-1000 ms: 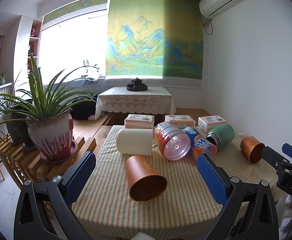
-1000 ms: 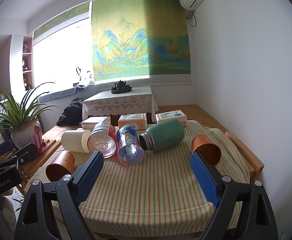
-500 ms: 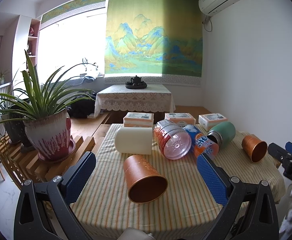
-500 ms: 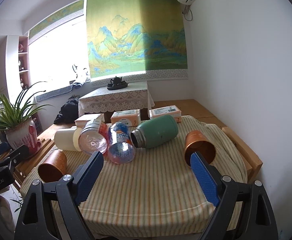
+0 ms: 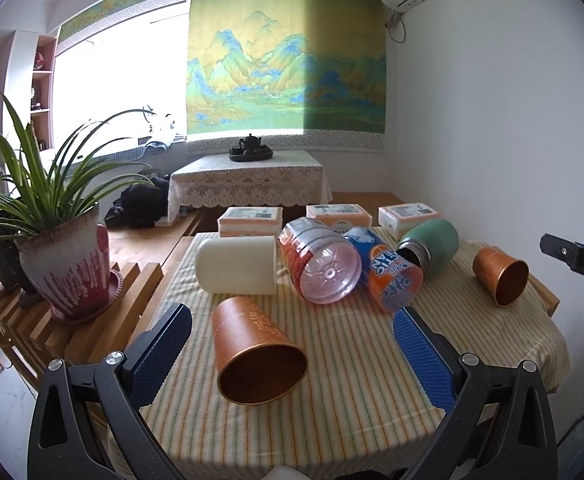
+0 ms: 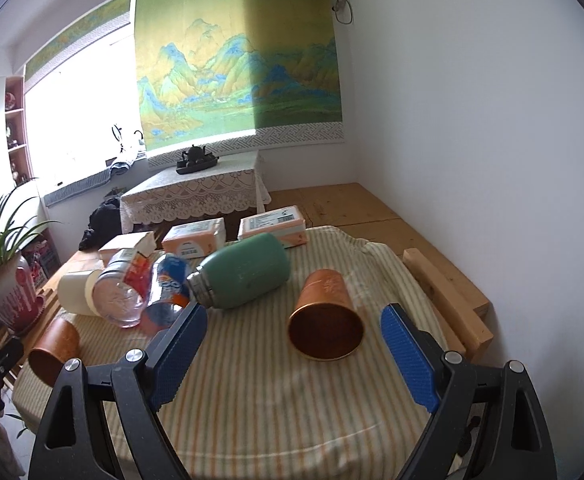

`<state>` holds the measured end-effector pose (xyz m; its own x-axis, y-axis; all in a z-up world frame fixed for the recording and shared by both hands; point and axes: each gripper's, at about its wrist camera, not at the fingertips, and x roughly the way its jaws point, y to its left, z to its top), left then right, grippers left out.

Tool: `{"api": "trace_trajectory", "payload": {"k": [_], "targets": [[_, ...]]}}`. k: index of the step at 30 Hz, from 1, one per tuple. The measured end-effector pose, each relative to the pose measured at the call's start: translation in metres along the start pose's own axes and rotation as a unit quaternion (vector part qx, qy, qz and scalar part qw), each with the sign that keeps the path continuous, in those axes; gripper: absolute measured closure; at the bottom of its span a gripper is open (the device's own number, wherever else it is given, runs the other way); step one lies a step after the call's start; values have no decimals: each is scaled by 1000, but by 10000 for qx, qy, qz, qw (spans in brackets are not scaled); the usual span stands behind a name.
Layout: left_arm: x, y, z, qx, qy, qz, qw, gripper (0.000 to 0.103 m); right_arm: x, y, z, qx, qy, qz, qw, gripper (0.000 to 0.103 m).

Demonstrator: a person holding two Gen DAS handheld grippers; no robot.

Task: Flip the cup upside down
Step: 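Move the right tool to the orange-brown paper cup and close around it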

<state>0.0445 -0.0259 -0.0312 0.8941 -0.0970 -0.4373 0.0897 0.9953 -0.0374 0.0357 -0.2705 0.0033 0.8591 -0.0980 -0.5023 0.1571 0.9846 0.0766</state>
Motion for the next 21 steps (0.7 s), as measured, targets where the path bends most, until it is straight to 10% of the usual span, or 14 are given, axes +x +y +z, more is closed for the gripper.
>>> {"api": "trace_trajectory", "payload": {"k": [21], "targets": [[24,-57,28,660,334,-718,9947,1,99,-56,42,316,1614,435,9854,17]]}}
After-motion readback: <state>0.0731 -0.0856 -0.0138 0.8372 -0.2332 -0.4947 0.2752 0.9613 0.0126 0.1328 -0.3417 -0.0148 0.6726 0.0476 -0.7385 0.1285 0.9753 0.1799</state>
